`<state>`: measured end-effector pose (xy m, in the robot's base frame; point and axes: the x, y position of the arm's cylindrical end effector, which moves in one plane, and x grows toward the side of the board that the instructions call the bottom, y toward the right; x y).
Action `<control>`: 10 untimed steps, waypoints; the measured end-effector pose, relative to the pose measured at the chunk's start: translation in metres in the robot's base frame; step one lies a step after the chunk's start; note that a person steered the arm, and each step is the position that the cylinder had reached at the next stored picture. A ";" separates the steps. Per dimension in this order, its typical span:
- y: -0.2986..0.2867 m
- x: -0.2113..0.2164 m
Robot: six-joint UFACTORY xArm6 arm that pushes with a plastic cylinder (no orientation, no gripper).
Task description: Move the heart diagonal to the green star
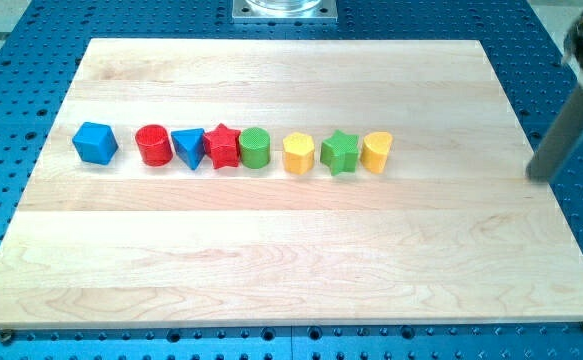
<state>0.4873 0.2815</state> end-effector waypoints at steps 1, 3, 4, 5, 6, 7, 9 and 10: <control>-0.062 0.011; -0.216 -0.050; -0.202 -0.105; -0.176 -0.138; -0.166 -0.138; -0.167 -0.138; -0.143 -0.117; -0.129 -0.088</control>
<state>0.3990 0.1524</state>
